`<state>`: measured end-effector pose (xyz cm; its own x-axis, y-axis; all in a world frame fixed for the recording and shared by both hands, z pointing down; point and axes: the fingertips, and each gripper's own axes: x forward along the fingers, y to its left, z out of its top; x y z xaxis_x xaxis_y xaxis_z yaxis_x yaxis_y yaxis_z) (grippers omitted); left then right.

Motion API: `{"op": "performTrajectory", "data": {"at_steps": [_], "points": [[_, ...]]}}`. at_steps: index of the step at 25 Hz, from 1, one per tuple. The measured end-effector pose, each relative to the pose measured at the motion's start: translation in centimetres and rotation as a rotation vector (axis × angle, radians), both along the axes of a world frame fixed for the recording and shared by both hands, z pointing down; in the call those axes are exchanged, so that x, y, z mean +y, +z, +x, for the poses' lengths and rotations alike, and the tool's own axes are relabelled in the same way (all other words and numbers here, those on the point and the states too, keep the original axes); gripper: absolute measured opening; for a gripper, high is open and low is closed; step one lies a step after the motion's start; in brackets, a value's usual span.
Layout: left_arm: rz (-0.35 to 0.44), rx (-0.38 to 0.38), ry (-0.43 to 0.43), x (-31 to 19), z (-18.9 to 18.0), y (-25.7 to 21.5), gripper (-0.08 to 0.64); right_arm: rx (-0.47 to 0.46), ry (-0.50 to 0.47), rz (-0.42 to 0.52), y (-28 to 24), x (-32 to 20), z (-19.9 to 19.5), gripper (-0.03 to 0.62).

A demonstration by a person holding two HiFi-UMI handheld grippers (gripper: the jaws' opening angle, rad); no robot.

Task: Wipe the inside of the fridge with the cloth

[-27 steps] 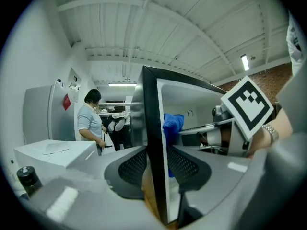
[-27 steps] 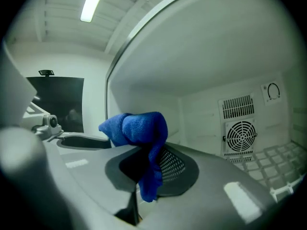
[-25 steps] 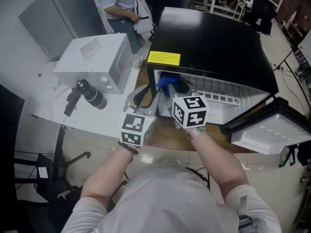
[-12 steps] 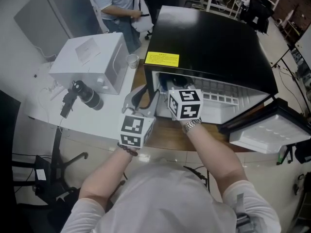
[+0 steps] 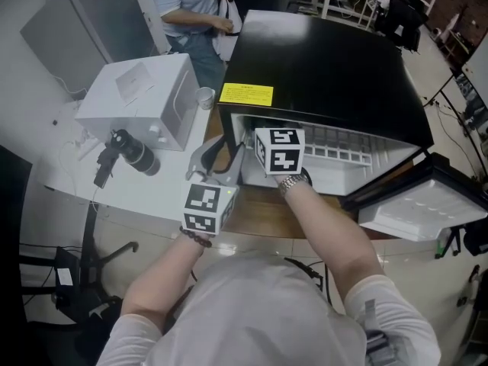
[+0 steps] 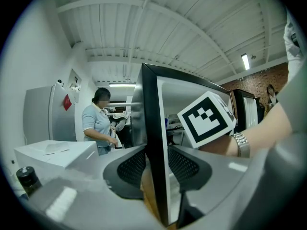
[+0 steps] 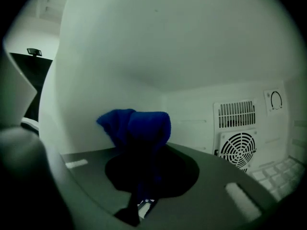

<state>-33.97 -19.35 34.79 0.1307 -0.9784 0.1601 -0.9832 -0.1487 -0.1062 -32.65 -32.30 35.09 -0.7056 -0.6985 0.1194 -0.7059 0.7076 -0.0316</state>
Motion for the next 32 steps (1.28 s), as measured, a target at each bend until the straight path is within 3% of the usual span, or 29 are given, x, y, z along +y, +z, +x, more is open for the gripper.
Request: {"op": "performTrajectory", "data": {"at_steps": [17, 32], "points": [[-0.006, -0.022, -0.017, 0.0, 0.0, 0.0, 0.147, 0.023, 0.09, -0.004, 0.0, -4.6, 0.9, 0.044], [-0.002, -0.009, -0.031, 0.0, 0.0, -0.3, 0.147, 0.049, 0.193, -0.013, 0.3, -7.0, 5.7, 0.044]]}}
